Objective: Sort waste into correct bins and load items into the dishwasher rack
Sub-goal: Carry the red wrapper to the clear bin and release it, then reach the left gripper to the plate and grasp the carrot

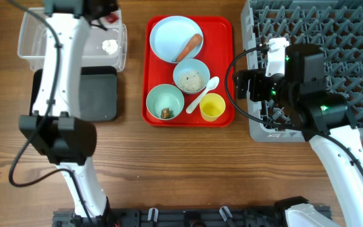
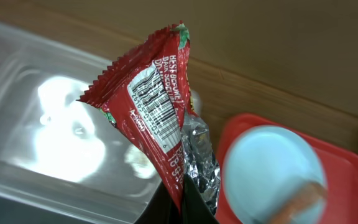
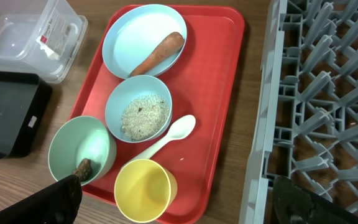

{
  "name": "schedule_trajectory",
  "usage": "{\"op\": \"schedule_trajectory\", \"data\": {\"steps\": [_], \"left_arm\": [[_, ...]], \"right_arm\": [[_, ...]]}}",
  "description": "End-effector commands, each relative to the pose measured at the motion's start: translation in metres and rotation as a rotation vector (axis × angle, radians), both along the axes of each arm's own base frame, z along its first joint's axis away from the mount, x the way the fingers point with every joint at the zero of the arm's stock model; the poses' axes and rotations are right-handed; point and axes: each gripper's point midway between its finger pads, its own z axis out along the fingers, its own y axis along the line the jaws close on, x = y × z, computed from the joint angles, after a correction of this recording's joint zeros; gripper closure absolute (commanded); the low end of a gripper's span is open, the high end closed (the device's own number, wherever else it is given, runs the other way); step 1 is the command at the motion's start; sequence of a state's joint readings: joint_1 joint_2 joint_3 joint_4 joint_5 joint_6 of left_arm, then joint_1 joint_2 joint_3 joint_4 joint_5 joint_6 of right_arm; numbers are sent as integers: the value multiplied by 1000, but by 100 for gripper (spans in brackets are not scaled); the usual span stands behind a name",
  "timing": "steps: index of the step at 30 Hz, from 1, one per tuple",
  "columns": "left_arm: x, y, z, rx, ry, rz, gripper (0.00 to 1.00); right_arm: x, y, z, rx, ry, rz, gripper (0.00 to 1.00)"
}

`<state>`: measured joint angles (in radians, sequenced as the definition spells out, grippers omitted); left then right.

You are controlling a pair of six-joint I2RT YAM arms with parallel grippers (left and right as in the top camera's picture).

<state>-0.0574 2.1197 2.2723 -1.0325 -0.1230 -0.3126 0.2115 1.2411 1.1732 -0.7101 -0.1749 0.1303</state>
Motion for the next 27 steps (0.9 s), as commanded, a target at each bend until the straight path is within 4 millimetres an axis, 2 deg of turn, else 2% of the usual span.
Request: {"op": "schedule_trajectory", "data": {"steps": [1, 4, 5, 7, 9, 10, 14, 18, 20, 23, 25, 27], "left_arm": [[4, 49, -75, -17, 147, 155, 96], [9, 69, -111, -30, 194, 211, 96], [10, 72, -116, -31, 199, 217, 87], [14, 78, -124, -31, 200, 226, 48], [20, 79, -122, -32, 176, 227, 11], [23, 79, -120, -34, 161, 227, 1], [28, 73, -102, -57, 111, 203, 0], [29, 44, -76, -174, 67, 96, 0], [30, 20, -61, -211, 39, -16, 0], [26, -32, -47, -279, 23, -204, 1], [20, -67, -46, -291, 32, -328, 1], [13, -93, -52, -255, 56, -410, 1]], "right_arm": [[4, 1, 4, -3, -12, -6, 0], [4, 1, 4, -2, -12, -5, 0], [4, 1, 4, -2, -12, -5, 0], [4, 1, 4, -3, -12, -5, 0], [4, 1, 4, -3, -12, -5, 0], [4, 1, 4, -3, -12, -5, 0], [4, 1, 4, -3, -12, -5, 0], [4, 1, 4, -3, -12, -5, 0], [4, 1, 4, -4, -13, -5, 0], [4, 1, 4, -5, -13, -4, 0], [4, 0, 4, -6, -9, -4, 0], [3, 0, 3, -7, -5, -3, 0]]}}
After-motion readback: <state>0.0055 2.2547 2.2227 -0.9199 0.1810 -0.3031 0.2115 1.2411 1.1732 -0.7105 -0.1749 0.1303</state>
